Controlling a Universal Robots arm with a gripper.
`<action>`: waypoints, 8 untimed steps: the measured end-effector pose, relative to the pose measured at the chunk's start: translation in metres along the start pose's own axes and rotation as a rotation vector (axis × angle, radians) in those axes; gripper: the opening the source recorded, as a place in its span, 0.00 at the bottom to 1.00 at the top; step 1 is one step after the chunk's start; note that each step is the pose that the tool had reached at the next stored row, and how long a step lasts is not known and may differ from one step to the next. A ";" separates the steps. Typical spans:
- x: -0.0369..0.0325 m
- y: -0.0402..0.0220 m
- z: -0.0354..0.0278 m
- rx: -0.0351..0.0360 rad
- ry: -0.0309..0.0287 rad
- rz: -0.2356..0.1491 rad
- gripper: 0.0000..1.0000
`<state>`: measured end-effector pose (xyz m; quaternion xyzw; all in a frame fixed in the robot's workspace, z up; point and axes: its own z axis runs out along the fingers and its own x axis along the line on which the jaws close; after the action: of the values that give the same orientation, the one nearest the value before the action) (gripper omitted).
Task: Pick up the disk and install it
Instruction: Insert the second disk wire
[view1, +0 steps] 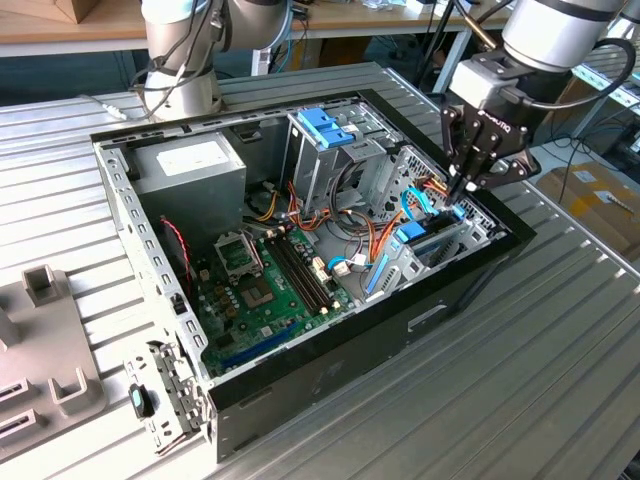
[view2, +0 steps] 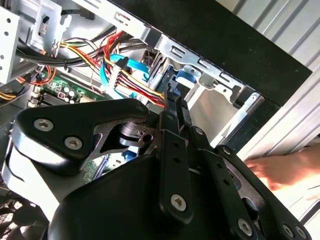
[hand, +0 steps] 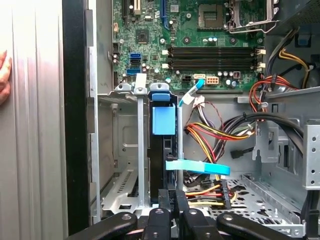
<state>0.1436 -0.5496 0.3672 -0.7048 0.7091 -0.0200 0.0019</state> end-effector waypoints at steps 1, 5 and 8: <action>0.0003 0.0006 0.0015 0.0003 0.0002 0.000 0.16; 0.0006 0.0017 0.0063 0.0009 -0.0006 0.000 0.16; 0.0006 0.0018 0.0069 0.0010 -0.0003 -0.001 0.16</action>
<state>0.1420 -0.5504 0.3604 -0.7051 0.7089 -0.0203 0.0023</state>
